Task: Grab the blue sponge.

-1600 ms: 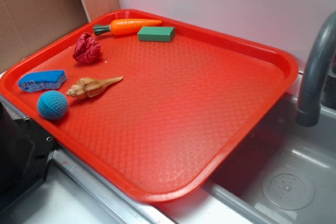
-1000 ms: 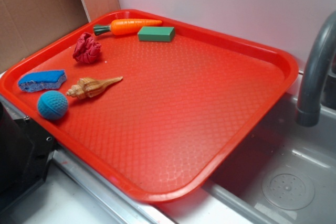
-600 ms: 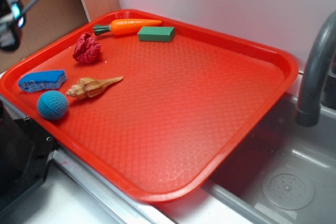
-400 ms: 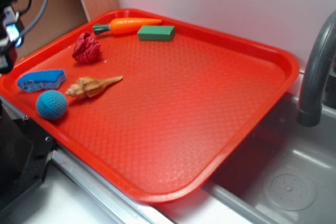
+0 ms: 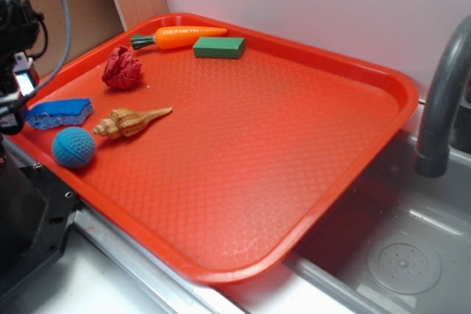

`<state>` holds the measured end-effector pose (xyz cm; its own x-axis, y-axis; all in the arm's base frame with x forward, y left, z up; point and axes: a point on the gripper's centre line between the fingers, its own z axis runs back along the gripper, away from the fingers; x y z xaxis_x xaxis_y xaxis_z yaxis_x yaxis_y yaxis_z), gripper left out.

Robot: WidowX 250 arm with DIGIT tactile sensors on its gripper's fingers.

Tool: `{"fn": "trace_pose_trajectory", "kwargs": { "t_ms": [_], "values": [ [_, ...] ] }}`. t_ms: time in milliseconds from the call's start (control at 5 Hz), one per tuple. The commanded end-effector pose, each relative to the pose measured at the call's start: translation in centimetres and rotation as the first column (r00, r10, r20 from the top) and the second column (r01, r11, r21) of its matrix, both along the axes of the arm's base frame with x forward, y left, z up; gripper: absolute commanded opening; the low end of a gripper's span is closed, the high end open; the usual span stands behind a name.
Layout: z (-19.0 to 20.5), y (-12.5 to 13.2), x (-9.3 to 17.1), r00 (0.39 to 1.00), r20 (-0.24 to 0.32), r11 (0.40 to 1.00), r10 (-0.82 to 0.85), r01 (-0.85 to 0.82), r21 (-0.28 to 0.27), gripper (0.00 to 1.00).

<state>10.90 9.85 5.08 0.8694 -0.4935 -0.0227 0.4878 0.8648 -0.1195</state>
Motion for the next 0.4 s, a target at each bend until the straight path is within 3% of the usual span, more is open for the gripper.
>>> {"fn": "trace_pose_trajectory", "kwargs": {
  "t_ms": [0,200],
  "values": [
    [-2.2,2.7,3.2,0.999,0.032,0.995,-0.033,0.03,0.094,1.0],
    [-4.2,1.5,3.2,0.998,-0.049,0.989,-0.05,0.056,0.137,1.0]
  ]
}}
